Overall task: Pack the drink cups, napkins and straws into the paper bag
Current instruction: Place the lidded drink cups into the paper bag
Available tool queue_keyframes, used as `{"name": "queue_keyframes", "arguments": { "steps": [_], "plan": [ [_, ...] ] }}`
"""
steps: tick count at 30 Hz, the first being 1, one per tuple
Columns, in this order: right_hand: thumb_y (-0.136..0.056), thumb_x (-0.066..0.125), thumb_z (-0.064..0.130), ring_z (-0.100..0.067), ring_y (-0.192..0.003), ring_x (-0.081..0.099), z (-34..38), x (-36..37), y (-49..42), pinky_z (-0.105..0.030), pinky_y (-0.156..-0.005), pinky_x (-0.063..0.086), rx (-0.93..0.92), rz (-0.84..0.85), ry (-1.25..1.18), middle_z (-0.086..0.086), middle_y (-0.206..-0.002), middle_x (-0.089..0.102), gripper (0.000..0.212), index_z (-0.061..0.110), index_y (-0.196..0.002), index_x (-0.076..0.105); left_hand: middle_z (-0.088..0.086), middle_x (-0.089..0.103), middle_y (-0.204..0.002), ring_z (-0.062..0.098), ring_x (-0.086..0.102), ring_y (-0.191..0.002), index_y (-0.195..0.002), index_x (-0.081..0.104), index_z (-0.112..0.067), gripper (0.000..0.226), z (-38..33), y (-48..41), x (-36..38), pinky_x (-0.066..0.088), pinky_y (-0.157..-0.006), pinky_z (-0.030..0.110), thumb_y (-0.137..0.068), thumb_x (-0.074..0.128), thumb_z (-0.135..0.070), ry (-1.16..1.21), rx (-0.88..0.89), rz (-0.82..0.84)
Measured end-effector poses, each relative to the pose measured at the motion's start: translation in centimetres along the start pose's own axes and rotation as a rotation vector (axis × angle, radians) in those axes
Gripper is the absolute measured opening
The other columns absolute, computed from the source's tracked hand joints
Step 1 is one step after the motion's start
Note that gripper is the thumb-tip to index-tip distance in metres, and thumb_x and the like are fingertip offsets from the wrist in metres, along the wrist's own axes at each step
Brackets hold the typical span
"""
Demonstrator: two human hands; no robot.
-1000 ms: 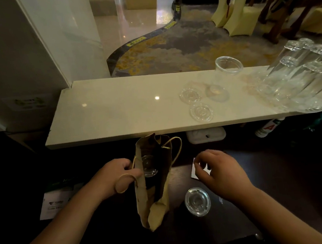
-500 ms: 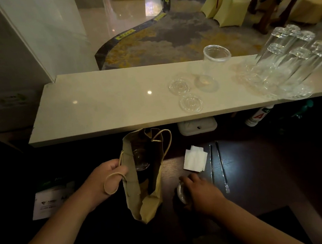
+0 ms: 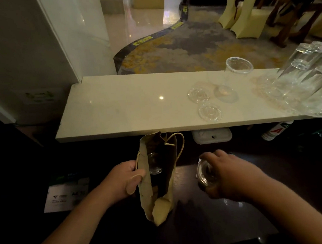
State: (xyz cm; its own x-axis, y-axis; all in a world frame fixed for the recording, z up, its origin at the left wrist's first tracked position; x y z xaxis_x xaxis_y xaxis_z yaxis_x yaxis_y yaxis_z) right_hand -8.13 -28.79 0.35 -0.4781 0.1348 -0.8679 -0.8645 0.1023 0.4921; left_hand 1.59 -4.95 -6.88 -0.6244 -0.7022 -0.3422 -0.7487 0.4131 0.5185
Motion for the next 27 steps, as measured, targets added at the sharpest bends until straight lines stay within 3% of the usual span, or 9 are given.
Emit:
{"name": "queue_keyframes", "arguments": {
  "steps": [4, 8, 11, 15, 19, 24, 27],
  "plan": [
    [-0.067, 0.075, 0.067, -0.014, -0.128, 0.05, 3.1, -7.7, 2.8, -0.034, -0.099, 0.052, -0.089, -0.064, 0.018, 0.015, -0.143, 0.044, 0.098, 0.047, -0.147, 0.023, 0.014, 0.079, -0.094, 0.039, 0.074, -0.093, -0.09, 0.077, -0.013, 0.034, 0.3, -0.1, 0.2, 0.059, -0.086, 0.06, -0.071, 0.067, -0.041, 0.072, -0.01, -0.001],
    [-0.067, 0.07, 0.073, -0.011, -0.117, 0.054, 7.0, -12.6, 4.8, -0.031, -0.094, 0.053, -0.203, -0.128, 0.041, 0.017, -0.134, 0.049, 0.094, 0.048, -0.145, 0.024, 0.02, 0.077, -0.096, 0.041, 0.073, -0.093, -0.09, 0.075, -0.008, 0.019, 0.0, -0.3, -0.1, 0.059, -0.077, 0.046, -0.087, 0.064, -0.024, 0.116, -0.006, -0.053],
    [-0.067, 0.074, 0.068, -0.012, -0.118, 0.053, 9.8, -14.1, 5.2, -0.033, -0.093, 0.054, -0.284, -0.147, 0.044, 0.016, -0.135, 0.048, 0.096, 0.048, -0.146, 0.022, 0.026, 0.074, -0.096, 0.036, 0.072, -0.083, -0.09, 0.072, -0.001, 0.023, 0.1, -0.4, 0.1, 0.053, -0.071, 0.041, -0.091, 0.062, -0.022, 0.142, 0.003, -0.085],
    [-0.07, 0.082, 0.059, -0.018, -0.116, 0.055, 12.5, -13.5, 3.3, -0.028, -0.083, 0.05, -0.34, -0.143, 0.08, 0.009, -0.133, 0.051, 0.096, 0.04, -0.148, 0.029, 0.024, 0.076, -0.091, 0.034, 0.072, -0.083, -0.084, 0.072, -0.003, 0.029, -0.1, -0.3, 1.2, 0.054, -0.072, 0.041, -0.08, 0.064, -0.031, 0.216, 0.01, -0.078],
    [-0.073, 0.084, 0.053, -0.024, -0.11, 0.058, 13.5, -10.7, -0.4, -0.033, -0.081, 0.053, -0.323, -0.076, 0.134, -0.001, -0.127, 0.056, 0.091, 0.027, -0.147, 0.039, 0.013, 0.071, -0.082, 0.019, 0.065, -0.07, -0.092, 0.069, 0.005, 0.026, -0.2, -0.1, 1.6, 0.051, -0.058, 0.023, -0.097, 0.064, -0.02, 0.202, 0.023, -0.082],
    [-0.071, 0.086, 0.048, -0.024, -0.113, 0.059, 13.4, -6.6, -3.6, -0.034, -0.078, 0.05, -0.317, -0.021, 0.177, -0.002, -0.129, 0.057, 0.089, 0.024, -0.145, 0.042, 0.014, 0.068, -0.077, 0.024, 0.061, -0.072, -0.089, 0.066, 0.007, 0.037, 0.2, 0.3, 0.7, 0.046, -0.067, 0.036, -0.083, 0.063, -0.029, 0.207, 0.006, -0.095],
    [-0.072, 0.086, 0.047, -0.026, -0.114, 0.058, 13.1, -4.6, -4.8, -0.039, -0.086, 0.056, -0.311, -0.003, 0.19, -0.004, -0.129, 0.055, 0.088, 0.023, -0.145, 0.043, 0.021, 0.074, -0.087, 0.041, 0.069, -0.08, -0.083, 0.069, -0.004, 0.038, 0.2, 0.2, 0.4, 0.049, -0.07, 0.039, -0.072, 0.059, -0.039, 0.146, 0.034, -0.085]
  ]
}}
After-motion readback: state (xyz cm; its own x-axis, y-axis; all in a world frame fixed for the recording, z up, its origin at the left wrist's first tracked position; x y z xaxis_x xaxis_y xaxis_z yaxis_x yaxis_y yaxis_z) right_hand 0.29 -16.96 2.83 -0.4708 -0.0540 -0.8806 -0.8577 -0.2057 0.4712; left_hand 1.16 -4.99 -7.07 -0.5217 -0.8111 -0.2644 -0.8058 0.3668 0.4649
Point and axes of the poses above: each hand's wrist, its own y-axis away from the middle knuckle, its own x-axis out of the palm, z = x × y, the point moved 9 cm from there along -y, towards the middle knuckle
